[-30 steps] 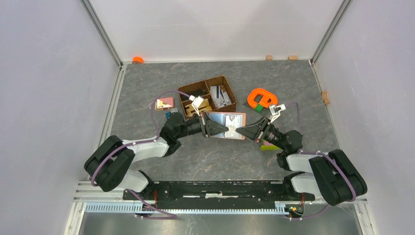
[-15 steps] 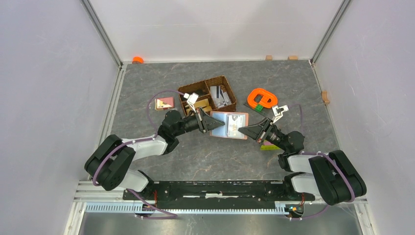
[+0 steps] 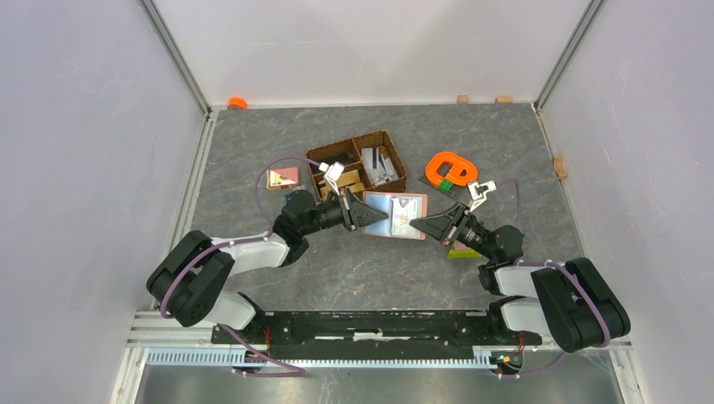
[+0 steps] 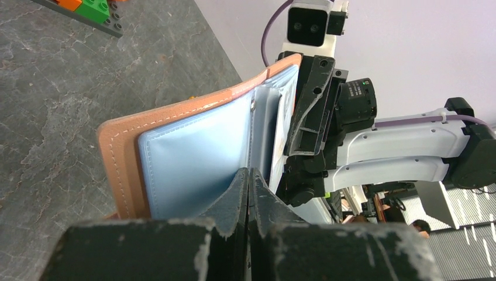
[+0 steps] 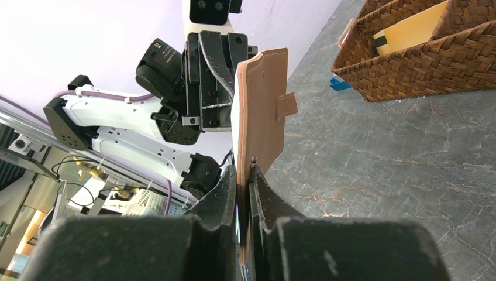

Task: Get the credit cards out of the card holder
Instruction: Remove the credit card from the card holder.

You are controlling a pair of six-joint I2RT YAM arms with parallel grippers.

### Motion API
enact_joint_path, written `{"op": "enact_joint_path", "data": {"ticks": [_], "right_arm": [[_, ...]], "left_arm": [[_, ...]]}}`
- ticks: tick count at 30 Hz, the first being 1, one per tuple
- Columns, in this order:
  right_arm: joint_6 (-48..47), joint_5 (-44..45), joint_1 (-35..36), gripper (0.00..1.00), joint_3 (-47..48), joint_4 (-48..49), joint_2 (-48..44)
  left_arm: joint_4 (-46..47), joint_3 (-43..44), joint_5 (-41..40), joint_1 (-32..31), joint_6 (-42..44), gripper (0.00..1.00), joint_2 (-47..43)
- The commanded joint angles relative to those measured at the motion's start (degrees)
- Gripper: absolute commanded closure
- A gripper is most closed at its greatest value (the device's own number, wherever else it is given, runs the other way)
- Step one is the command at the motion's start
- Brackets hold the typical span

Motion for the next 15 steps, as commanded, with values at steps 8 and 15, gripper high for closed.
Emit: {"op": "enact_joint_path", "data": {"ticks": [8, 15], "right_arm": [[0.7, -0.8, -0.3, 0.92, -0.1, 10.6, 0.5], [0.5, -0.8, -0.3, 0.92, -0.1, 10.2, 0.7]], "left_arm": [[4.8, 2.5, 3.7, -2.5, 0.3, 0.88, 1.1], [-0.1, 1.3, 0.0, -2.6, 3.6, 0.86, -3.2]]}}
